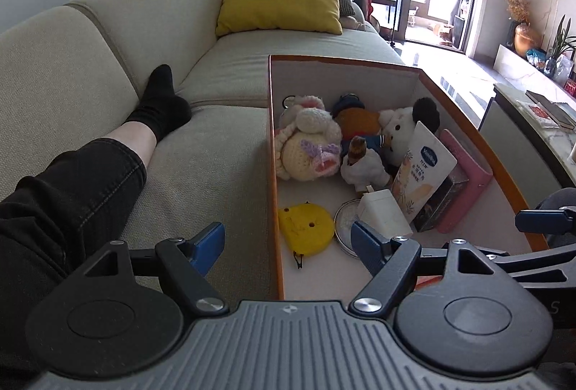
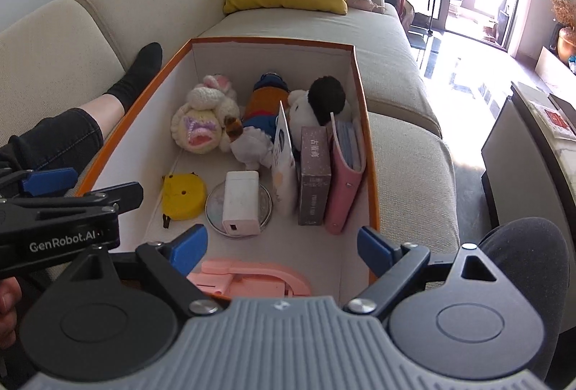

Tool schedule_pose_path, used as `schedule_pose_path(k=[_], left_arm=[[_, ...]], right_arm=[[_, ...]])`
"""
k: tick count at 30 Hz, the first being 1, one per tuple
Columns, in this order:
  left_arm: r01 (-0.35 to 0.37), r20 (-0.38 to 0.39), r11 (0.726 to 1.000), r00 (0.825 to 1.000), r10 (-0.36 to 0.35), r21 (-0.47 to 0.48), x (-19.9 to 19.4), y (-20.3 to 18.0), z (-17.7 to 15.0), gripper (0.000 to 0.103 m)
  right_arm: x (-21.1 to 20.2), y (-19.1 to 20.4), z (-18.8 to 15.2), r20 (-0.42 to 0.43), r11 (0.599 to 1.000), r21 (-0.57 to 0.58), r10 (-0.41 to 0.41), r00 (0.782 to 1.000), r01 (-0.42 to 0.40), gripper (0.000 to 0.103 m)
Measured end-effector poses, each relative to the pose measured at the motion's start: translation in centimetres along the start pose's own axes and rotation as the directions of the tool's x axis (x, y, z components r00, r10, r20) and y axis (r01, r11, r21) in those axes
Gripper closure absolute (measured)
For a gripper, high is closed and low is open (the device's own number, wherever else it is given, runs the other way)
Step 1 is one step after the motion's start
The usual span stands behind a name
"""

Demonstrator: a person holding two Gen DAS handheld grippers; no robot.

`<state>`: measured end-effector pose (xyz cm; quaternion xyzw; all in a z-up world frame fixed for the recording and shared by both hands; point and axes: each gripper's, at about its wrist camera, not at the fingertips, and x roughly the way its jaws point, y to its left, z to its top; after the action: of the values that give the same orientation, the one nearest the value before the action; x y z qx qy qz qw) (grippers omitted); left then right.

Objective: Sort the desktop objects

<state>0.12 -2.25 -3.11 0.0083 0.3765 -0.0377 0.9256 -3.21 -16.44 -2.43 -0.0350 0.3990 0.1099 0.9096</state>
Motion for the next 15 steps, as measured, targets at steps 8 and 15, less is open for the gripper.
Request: schedule_pose_path(k=[8, 15], left_arm=[[0.059, -0.069, 0.997, 0.996, -0.063, -0.059, 1.3, 0.7, -0.6, 0.012], [0.08, -0.086, 0.993, 0.992, -0.088, -0.09, 1.6, 0.9, -0.8, 0.012]], right_arm=[[0.2, 0.9, -1.0, 0.022, 0.998, -0.056, -0.005, 1.0, 0.006, 0.012], [0.2, 0.9, -1.2, 0.039, 0.998, -0.057, -0.001, 0.999, 0.003, 0.012]])
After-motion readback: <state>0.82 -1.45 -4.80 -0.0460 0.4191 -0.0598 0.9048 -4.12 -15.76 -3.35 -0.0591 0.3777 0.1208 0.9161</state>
